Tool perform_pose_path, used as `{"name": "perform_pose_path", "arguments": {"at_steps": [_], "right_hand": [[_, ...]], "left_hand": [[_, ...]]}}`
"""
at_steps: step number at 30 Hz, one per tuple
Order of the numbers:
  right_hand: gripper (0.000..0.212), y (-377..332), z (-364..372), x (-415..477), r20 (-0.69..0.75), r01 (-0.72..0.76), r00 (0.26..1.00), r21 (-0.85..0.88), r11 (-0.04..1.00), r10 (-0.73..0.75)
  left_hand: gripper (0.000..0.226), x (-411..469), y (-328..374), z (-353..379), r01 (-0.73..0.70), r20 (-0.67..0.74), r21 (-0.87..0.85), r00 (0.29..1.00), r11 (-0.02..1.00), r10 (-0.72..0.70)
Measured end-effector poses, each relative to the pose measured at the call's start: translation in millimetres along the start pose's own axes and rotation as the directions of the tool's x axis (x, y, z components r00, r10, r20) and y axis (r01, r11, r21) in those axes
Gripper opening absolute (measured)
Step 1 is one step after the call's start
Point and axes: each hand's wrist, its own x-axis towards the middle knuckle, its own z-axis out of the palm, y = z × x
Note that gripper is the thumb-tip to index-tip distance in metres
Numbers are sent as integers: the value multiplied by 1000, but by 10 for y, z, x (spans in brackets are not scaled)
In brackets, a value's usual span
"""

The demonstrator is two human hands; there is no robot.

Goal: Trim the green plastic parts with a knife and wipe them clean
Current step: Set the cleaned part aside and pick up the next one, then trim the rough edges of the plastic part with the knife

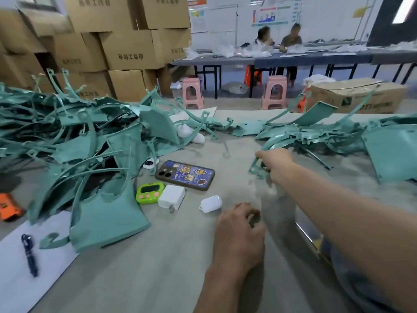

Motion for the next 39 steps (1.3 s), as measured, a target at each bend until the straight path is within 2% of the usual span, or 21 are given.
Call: {"name": "perform_pose_path", "arguments": {"at_steps": [5, 7, 8, 11, 12, 13, 15, 17, 18, 20, 21, 22, 24, 25, 26, 28, 31, 34, 36, 38, 39], "right_hand": [[31, -94, -374, -270, -111, 32, 994, 210, 977, -9], [24, -190, -584, -441, -83, 44, 996, 290, 956, -20], [22, -225, -699, -550, -39, 45, 999, 278, 959, -36], [33, -290, -1021, -876, 179, 89, 979, 78, 993, -101], [36, -311, -1128, -983, 242, 110, 962, 89, 990, -129], [38, -323, -1236, -1072, 294, 98, 943, 195, 976, -154], [43, -316, -1443, -1234, 407, -52, 896, 496, 867, -179], [44, -234, -1539, -1460, 505, -154, 838, 583, 798, -207], [43, -148, -1530, -1591, 524, -148, 825, 562, 814, -212], [44, 123, -1404, -1866, 441, 0, 877, 395, 919, -190], [47, 292, -1313, -2012, 352, 155, 909, 209, 966, -222], [51, 473, -1217, -2149, 281, 311, 914, -22, 950, -293], [43, 791, -1046, -2334, 296, 495, 866, -390, 776, -404], [40, 900, -982, -2380, 338, 532, 845, -469, 705, -414], [42, 991, -930, -2399, 376, 551, 833, -518, 654, -405], [46, 1100, -865, -2398, 428, 579, 815, -569, 584, -391], [51, 1079, -926, -2381, 437, 643, 763, -436, 629, -476], [49, 1054, -1144, -2265, 167, 608, 794, -245, 756, -585], [53, 1063, -1310, -2144, -12, 603, 787, -195, 773, -617], [42, 1092, -1424, -2024, -82, 600, 774, -227, 767, -628], [30, 1110, -1440, -1979, -66, 582, 780, -291, 759, -623]], "left_hand": [[27, 12, -6, 13, 27, 21, -16, 999, 1000, -27], [26, 6, 4, 25, 49, 19, -23, 999, 999, -48], [26, 2, 7, 33, 58, 19, -27, 998, 998, -57], [26, 1, 18, 43, 88, 15, -36, 996, 995, -87], [25, 7, 21, 46, 100, 13, -40, 995, 994, -100], [25, 8, 23, 43, 120, 8, -57, 993, 991, -120], [21, -8, 59, 21, 179, -2, -158, 983, 971, -181], [18, -48, 133, -20, 239, 11, -338, 968, 910, -250], [24, -62, 182, -44, 254, 25, -433, 962, 865, -270], [42, -70, 281, -82, 272, 94, -632, 956, 725, -277], [46, -67, 333, -93, 297, 167, -725, 951, 621, -260], [49, -71, 381, -111, 343, 263, -796, 938, 498, -226], [59, -104, 473, -153, 462, 443, -857, 887, 229, -130], [64, -135, 505, -166, 516, 509, -848, 857, 121, -82], [65, -170, 527, -172, 541, 540, -839, 841, 62, -41], [59, -231, 545, -183, 508, 509, -858, 861, 70, -1], [54, -248, 529, -241, 445, 449, -888, 894, 117, 5], [50, -270, 476, -353, 464, 472, -868, 881, 178, 7], [44, -273, 448, -415, 481, 485, -848, 873, 223, -38], [41, -246, 436, -437, 513, 500, -815, 857, 270, -122], [41, -225, 436, -438, 528, 504, -799, 849, 289, -158]]}}
